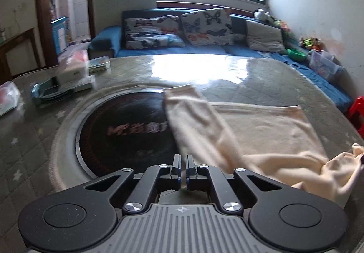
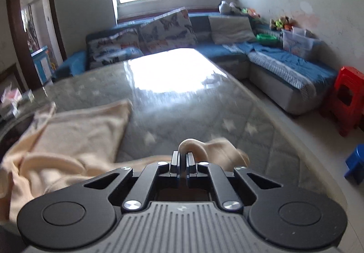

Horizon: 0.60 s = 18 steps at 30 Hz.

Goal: Fold clothes

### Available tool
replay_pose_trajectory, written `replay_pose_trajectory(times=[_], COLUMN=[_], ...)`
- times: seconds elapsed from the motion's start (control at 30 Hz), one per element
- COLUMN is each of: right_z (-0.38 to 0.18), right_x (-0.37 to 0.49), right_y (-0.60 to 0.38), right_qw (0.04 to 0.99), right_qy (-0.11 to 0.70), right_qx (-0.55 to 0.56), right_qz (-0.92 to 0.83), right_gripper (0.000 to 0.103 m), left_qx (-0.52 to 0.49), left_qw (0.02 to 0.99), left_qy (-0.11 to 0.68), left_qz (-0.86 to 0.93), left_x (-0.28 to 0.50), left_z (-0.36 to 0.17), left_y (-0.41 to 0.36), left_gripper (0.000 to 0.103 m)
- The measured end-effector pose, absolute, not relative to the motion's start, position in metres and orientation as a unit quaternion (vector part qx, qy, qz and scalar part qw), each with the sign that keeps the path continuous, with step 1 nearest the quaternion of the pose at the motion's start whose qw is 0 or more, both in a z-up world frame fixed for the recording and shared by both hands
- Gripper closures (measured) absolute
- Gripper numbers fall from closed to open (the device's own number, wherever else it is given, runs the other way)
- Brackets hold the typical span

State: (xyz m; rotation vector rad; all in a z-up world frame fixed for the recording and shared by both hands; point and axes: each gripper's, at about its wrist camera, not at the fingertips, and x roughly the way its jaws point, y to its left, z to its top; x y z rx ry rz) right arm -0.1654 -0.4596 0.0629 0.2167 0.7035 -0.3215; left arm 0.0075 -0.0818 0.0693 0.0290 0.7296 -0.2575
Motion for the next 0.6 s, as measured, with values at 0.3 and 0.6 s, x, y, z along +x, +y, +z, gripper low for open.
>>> replay_pose_trajectory(times=[0.3,0.6], right_z=[0.055,0.062], right_x=[-0.177,-0.180], right_y=[-0.463,-0.471], right_qw=[0.914,0.918], right_qy=[0.355,0.340], right_qx=[0.111,0.100], right_qz=[-0.160,-0.176], right_gripper=[0.092,0.086], left_qx=[0.064,0.049], left_qw=[0.919,0.917], left_qy=[0.357,0.378], left_qz=[-0.157,-0.122], left_x=[0.044,0.045], left_z=[0.058,0.043], left_y=[-0.146,-0.120], left_gripper=[0.050,0.100])
